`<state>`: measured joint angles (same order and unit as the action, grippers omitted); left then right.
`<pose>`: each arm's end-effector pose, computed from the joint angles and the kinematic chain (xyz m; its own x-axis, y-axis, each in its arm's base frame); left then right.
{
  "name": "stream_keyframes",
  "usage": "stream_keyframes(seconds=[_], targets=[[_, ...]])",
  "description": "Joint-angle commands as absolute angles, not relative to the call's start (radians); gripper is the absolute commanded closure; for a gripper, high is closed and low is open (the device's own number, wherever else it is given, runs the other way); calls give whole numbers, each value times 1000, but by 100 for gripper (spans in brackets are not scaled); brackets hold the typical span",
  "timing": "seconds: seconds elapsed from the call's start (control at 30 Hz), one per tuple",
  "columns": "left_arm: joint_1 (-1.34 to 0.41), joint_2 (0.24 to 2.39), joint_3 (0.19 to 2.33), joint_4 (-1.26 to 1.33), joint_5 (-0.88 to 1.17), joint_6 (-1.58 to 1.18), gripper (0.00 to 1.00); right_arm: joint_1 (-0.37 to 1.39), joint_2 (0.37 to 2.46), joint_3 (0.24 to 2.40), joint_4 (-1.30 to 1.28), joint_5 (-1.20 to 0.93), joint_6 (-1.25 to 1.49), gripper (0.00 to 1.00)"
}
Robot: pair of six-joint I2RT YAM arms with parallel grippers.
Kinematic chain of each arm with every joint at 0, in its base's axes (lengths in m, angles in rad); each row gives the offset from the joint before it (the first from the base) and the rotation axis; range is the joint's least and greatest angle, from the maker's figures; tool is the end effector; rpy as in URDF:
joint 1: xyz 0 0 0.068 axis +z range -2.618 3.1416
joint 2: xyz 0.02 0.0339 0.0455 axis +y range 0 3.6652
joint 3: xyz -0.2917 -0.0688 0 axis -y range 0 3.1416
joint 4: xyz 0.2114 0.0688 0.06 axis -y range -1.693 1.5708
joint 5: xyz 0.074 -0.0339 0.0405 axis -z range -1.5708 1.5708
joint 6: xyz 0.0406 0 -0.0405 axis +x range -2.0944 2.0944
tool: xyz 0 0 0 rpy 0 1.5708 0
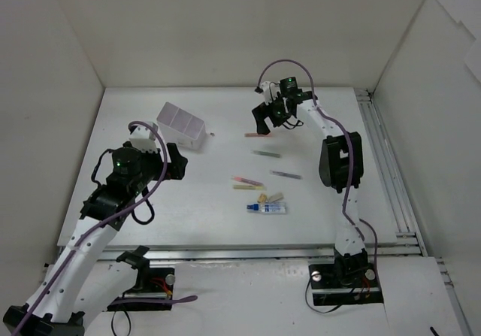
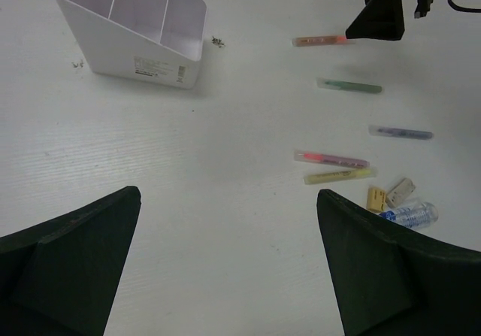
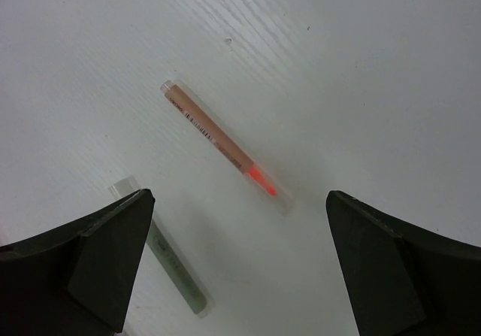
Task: Sort the stationery into containers
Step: Pick up the pen from the center of the board.
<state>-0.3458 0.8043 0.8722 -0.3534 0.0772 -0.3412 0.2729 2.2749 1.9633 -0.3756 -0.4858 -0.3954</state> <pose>0.1253 -0.0485 0.3656 -0.3861 -0.2155 -0.8969 0.2954 0.8922 -0.3415 0.4893 0.1566 0.2584 -0.3381 -0.4483 -0.8275 -0.7760 0.6302 -0.0244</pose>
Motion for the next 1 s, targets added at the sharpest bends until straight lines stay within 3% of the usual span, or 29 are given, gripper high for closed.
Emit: stream_keyframes(seconds=[0.0, 0.5, 0.8, 0.97], targets=[[-342, 804, 891, -324, 63, -308, 0, 296, 2362, 2118, -515, -531, -408, 3], [-333, 815, 904, -351, 5, -287, 0, 362, 2603, 2491, -873, -376, -382, 2], [-333, 831, 904, -348, 5, -285, 0, 387, 2612, 2459, -882, -233, -413, 2], [-333, 845, 913, -356, -29, -288, 0, 397, 2560, 2382, -881, -317, -497, 13]])
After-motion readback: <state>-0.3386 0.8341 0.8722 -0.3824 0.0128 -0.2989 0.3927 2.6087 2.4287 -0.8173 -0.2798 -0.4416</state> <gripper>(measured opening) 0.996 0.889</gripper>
